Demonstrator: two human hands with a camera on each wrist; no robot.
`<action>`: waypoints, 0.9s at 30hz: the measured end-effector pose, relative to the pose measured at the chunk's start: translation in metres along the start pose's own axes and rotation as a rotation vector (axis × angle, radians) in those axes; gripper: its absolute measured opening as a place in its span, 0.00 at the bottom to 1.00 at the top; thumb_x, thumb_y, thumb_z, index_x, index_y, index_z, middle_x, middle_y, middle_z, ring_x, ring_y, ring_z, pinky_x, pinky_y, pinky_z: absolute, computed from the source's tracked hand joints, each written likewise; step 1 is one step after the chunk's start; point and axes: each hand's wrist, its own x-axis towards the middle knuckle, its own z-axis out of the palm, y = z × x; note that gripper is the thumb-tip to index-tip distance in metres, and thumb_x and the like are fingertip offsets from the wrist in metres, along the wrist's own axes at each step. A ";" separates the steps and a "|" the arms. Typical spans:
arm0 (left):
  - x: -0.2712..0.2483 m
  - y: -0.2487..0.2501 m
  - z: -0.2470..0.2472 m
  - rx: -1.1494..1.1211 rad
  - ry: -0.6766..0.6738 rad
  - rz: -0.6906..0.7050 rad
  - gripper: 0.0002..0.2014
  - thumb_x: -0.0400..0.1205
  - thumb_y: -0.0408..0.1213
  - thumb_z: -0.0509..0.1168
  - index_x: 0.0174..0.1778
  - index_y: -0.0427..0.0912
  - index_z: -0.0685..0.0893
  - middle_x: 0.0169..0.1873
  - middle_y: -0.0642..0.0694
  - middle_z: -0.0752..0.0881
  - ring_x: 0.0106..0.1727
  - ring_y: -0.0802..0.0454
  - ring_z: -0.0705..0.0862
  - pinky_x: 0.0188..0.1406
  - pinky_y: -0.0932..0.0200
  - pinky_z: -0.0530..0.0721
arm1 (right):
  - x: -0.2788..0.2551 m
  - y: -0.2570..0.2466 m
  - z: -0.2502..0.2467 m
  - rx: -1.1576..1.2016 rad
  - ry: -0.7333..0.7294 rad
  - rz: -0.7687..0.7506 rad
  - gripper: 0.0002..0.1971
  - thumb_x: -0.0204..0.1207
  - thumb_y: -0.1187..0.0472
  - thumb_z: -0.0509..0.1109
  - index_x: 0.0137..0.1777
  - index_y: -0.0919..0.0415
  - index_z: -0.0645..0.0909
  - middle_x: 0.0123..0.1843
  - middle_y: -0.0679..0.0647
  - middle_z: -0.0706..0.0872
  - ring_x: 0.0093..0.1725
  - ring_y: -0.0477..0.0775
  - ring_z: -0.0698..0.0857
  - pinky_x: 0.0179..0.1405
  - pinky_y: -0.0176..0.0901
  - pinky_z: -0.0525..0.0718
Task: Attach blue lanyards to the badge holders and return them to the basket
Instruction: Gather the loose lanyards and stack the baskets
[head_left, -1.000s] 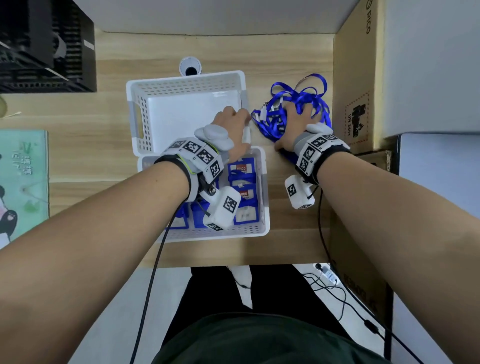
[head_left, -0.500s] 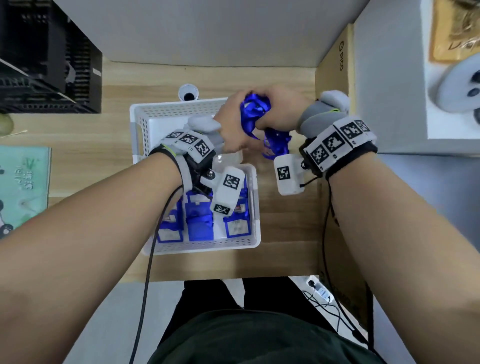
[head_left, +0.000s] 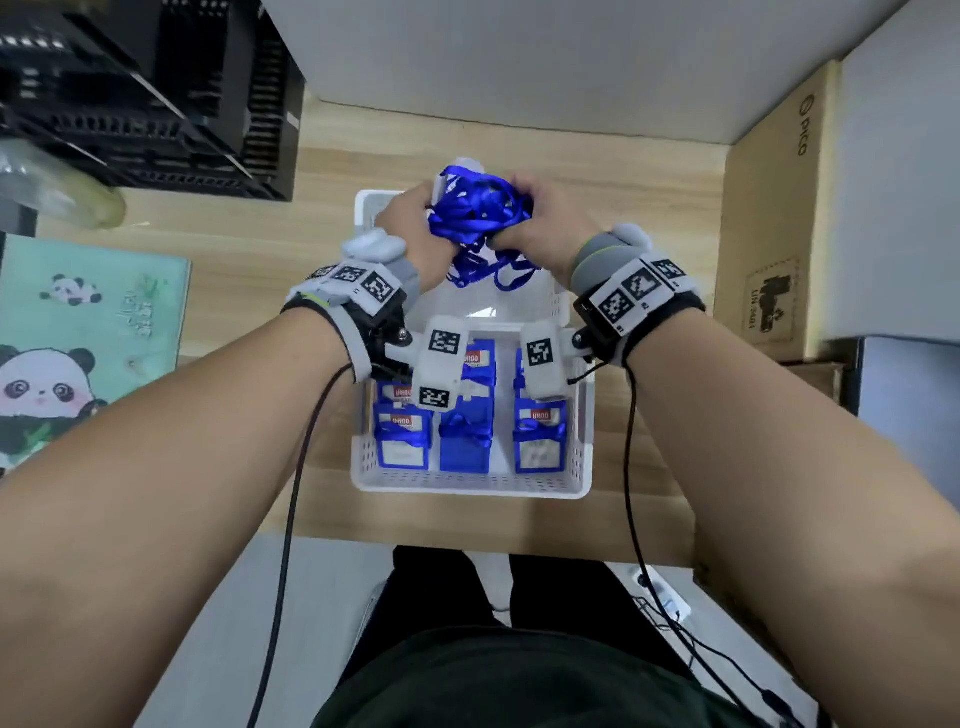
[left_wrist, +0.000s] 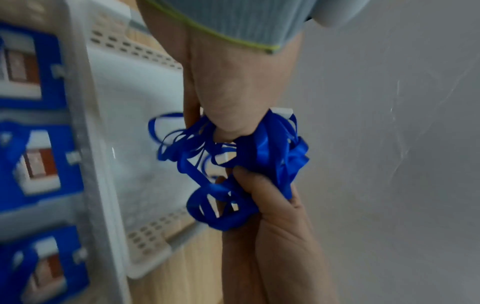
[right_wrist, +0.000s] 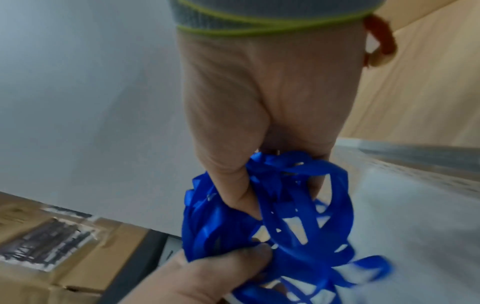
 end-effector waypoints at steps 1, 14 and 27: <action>-0.001 -0.004 -0.002 0.070 -0.011 0.046 0.14 0.75 0.38 0.68 0.57 0.48 0.82 0.43 0.52 0.86 0.35 0.55 0.81 0.32 0.62 0.79 | 0.001 0.006 0.004 -0.010 0.004 0.007 0.18 0.62 0.75 0.74 0.47 0.54 0.80 0.40 0.52 0.85 0.39 0.49 0.82 0.44 0.44 0.85; 0.021 -0.046 -0.025 0.534 -0.025 -0.110 0.33 0.74 0.35 0.70 0.75 0.38 0.65 0.70 0.32 0.69 0.68 0.31 0.72 0.65 0.42 0.74 | 0.013 0.033 -0.011 -0.531 0.328 0.396 0.25 0.72 0.63 0.72 0.69 0.58 0.70 0.67 0.60 0.76 0.61 0.63 0.81 0.60 0.50 0.83; 0.036 -0.087 -0.091 0.122 -0.011 -0.419 0.12 0.76 0.34 0.67 0.55 0.36 0.81 0.45 0.40 0.84 0.41 0.44 0.84 0.44 0.51 0.89 | 0.044 -0.030 0.007 -0.436 0.293 0.163 0.28 0.71 0.61 0.70 0.73 0.54 0.74 0.64 0.51 0.85 0.58 0.54 0.84 0.50 0.39 0.77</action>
